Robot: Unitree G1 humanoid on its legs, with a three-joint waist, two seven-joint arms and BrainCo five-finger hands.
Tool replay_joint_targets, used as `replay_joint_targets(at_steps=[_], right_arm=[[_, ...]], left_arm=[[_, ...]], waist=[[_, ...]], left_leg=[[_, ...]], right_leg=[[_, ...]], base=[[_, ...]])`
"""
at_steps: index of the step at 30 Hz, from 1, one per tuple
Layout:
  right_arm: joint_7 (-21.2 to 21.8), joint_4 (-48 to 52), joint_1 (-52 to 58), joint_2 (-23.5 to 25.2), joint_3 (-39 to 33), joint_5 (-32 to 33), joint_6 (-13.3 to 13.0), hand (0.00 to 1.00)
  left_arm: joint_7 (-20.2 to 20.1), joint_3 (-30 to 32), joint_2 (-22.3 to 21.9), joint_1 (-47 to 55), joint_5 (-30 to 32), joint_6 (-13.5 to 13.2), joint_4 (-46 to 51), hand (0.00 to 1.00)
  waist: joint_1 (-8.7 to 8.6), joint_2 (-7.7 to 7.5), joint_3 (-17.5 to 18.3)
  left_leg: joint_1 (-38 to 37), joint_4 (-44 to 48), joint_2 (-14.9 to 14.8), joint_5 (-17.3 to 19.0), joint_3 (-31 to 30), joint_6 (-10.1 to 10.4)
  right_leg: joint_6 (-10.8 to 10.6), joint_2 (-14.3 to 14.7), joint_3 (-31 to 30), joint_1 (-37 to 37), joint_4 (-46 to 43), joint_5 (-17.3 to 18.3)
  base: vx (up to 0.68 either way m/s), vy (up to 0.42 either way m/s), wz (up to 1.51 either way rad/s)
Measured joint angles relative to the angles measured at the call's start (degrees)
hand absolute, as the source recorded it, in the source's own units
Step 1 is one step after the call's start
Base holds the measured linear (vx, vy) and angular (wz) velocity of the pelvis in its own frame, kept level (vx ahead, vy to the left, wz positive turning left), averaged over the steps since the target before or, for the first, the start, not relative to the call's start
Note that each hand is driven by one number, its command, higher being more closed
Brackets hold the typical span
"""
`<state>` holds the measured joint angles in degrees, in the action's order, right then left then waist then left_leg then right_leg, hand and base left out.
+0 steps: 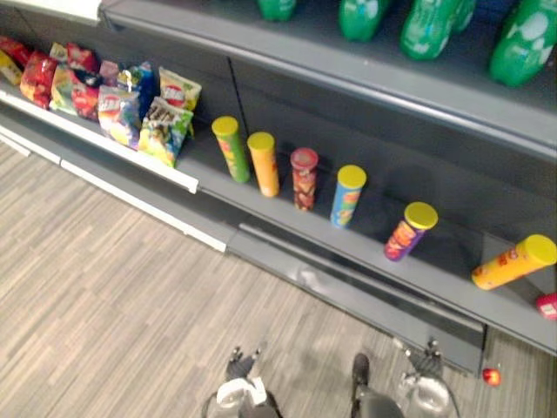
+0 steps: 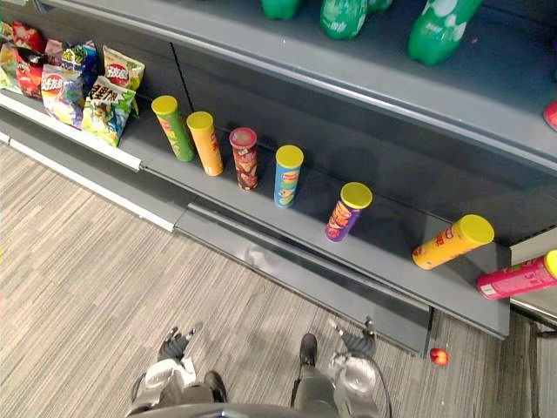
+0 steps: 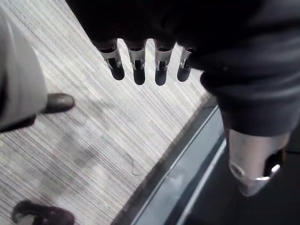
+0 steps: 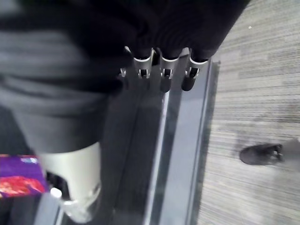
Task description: Put the gum and the chips on the shelf.
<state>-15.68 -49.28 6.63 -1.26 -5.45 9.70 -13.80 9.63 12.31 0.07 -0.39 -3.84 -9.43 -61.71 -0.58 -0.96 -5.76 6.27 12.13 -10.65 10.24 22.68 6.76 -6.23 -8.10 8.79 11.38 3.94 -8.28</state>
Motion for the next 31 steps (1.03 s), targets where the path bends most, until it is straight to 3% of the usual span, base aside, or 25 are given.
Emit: replay_joint_targets(at_steps=[2,4,7,11,17,31], right_arm=[[6.9,-7.1,0.5,-1.4,-0.1,1.5,1.1,0.0],[10.8,-10.8,-0.1,-1.6,-1.0,5.2,2.0,0.0],[13.0,-12.6,-0.4,-2.3,-1.1,5.9,2.3,0.0],[15.2,-16.4,-0.5,-2.1,-7.2,4.4,3.4,0.0],[15.4,-19.3,0.3,-1.5,-12.8,9.9,5.2,0.0],[15.3,-21.3,1.3,-1.5,-14.3,8.1,6.0,0.0]], left_arm=[[-2.6,0.2,1.5,2.6,0.8,0.0,-0.2,0.0],[-4.0,1.8,2.4,3.4,2.0,0.1,-1.8,0.0],[-4.9,5.0,2.1,4.6,2.3,0.2,-2.5,0.0],[-6.3,9.8,1.5,4.7,1.6,1.0,-4.3,0.0],[-7.8,12.9,0.2,5.5,-1.6,2.5,-4.5,0.0],[-8.3,9.4,0.9,6.1,-1.7,2.4,-6.2,0.0]], waist=[[-0.15,-0.36,1.0],[-0.17,-0.43,1.9],[-0.2,-0.52,2.1],[-0.2,-0.77,4.0],[-0.46,-0.35,4.8],[-0.8,-0.13,7.1]], left_leg=[[-1.6,-1.4,0.7,-0.3,-0.2,-0.1],[-2.6,-2.4,1.1,-0.5,-1.0,0.0],[-4.7,-3.6,1.5,-0.6,-1.5,-0.1],[-6.6,-6.3,2.4,-1.7,-1.6,-0.2],[-9.2,-10.1,3.5,-3.2,-1.4,-0.3],[-11.2,-12.2,3.9,-4.1,-1.5,-0.3]], right_leg=[[-0.2,-0.2,0.0,-1.9,1.6,-0.4],[-0.2,-0.2,0.0,-2.8,2.0,-0.6],[-0.2,-0.3,-0.2,-4.3,2.0,-0.6],[-0.1,-0.7,0.0,-5.1,2.1,-0.5],[0.0,-1.2,0.1,-5.9,2.1,-0.4],[-0.1,-1.2,0.3,-6.8,2.1,-0.3]], base=[[0.01,-0.005,0.06],[0.0,-0.007,-0.02],[-0.01,-0.006,-0.01],[-0.03,-0.01,0.01],[-0.01,-0.002,0.0],[0.0,0.0,0.0]])
